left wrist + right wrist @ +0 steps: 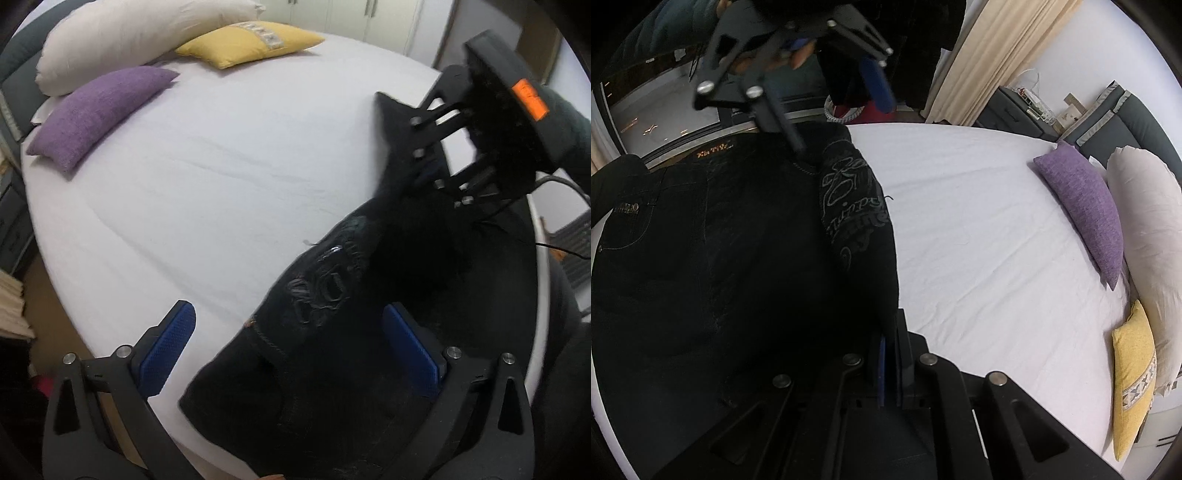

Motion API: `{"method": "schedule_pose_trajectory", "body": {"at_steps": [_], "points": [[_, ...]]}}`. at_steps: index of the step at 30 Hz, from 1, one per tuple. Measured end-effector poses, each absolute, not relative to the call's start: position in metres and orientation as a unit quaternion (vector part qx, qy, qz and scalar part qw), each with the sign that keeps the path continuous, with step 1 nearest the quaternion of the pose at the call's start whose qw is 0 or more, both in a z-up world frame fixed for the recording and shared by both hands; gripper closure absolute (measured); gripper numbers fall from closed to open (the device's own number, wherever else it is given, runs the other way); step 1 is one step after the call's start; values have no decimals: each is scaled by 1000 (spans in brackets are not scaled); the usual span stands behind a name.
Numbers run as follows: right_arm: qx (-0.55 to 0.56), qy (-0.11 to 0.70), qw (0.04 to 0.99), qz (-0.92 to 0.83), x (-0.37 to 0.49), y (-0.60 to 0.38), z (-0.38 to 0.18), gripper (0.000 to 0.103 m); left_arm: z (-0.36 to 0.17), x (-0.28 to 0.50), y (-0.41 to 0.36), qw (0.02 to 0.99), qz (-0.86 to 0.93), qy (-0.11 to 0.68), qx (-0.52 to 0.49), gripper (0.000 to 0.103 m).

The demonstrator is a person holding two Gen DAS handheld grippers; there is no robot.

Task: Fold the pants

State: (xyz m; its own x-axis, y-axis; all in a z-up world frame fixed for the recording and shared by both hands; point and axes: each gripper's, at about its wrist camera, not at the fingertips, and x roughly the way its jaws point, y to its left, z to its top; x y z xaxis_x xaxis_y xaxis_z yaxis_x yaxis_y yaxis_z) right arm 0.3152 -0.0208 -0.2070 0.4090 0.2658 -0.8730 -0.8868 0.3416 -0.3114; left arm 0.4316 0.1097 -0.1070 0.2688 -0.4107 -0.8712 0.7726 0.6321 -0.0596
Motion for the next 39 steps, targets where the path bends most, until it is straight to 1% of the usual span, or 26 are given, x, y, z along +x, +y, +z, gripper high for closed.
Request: {"method": "schedule_pose_trajectory", "body": {"at_steps": [3,5,6,7,9,11,12,13,15,16,18,23,27,29,33,36,39], "points": [[-420,368,730,395,310,-19,-205,99,-105,442,105,787,-371,452,194,1],[-422,363,730,396,306,-18,-204,99,-104,447,96,792,-369,431,227,1],[-423,361,731,396,306,-18,-203,99,-107,452,92,783,-378,438,229,2],[-424,359,731,396,305,-18,-202,99,-114,462,89,756,-401,470,215,2],[-424,356,733,396,302,-19,-201,99,-126,478,81,727,-415,508,204,3],[-424,353,733,397,299,-19,-201,99,-141,483,73,702,-425,532,208,5],[-424,352,733,398,297,-19,-201,99,-150,485,68,692,-431,540,207,17],[-425,351,733,398,295,-19,-202,99,-155,487,65,688,-434,545,204,27],[-427,350,732,399,292,-20,-203,99,-167,492,60,678,-438,558,191,66],[-429,350,731,398,291,-19,-203,99,-171,493,58,677,-434,561,194,74],[-433,349,732,394,290,-19,-203,99,-177,493,53,678,-431,559,206,81],[-430,342,749,371,287,-19,-197,99,-156,482,54,734,-403,503,213,91],[-411,339,765,362,273,-24,-187,99,-140,441,44,764,-391,454,240,93],[-404,341,768,360,261,-27,-183,99,-139,409,36,779,-371,424,277,93],[-409,346,763,362,219,-28,-184,99,-149,358,21,792,-357,396,298,93],[-423,355,751,363,176,-26,-195,99,-165,319,15,793,-348,379,326,95],[-428,368,743,360,134,-23,-210,99,-185,283,11,797,-344,372,330,95]]}}
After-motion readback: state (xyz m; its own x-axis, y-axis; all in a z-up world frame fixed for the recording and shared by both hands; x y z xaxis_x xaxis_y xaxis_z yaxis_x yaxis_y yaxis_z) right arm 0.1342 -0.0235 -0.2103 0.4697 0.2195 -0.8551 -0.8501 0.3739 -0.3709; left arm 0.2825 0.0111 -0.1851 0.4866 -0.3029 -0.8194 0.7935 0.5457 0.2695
